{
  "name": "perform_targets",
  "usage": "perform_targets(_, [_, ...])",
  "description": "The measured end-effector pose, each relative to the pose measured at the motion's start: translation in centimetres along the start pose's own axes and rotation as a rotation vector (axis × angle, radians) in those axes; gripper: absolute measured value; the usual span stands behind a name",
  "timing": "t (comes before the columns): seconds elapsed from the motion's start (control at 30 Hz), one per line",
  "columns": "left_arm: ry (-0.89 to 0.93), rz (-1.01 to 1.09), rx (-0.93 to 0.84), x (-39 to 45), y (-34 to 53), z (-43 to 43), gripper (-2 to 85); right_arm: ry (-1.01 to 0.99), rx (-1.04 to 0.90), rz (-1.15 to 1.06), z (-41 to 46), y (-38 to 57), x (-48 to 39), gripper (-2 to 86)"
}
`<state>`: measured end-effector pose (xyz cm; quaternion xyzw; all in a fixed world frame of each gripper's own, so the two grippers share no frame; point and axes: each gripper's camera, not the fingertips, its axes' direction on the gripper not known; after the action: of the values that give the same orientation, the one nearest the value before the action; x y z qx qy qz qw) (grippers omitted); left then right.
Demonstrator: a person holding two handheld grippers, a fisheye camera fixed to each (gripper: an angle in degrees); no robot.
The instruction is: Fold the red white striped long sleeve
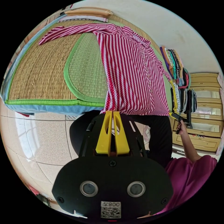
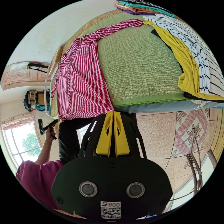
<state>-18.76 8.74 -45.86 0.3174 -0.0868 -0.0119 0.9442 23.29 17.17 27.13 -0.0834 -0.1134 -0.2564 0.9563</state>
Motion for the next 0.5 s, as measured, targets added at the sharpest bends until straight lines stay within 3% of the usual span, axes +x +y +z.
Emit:
perform_targets(0.2, [0.134,-0.094,0.221,-3.8,2.2,-5.8,0.2,-0.021,0.006,0.007,0.9,-0.3,1.0,0.1])
perform_targets(0.3, [0.077,-0.158,0.141,-6.2,1.7,-4.1,0.2,-0.034,0.001,0.004,1.6,-0.5,1.1,0.1])
perform_targets(0.5, [0.128,-0.257,0.098,-8.3,0.8,-0.8,0.2,-0.062,0.015,0.005,2.4,-0.3,1.8,0.1])
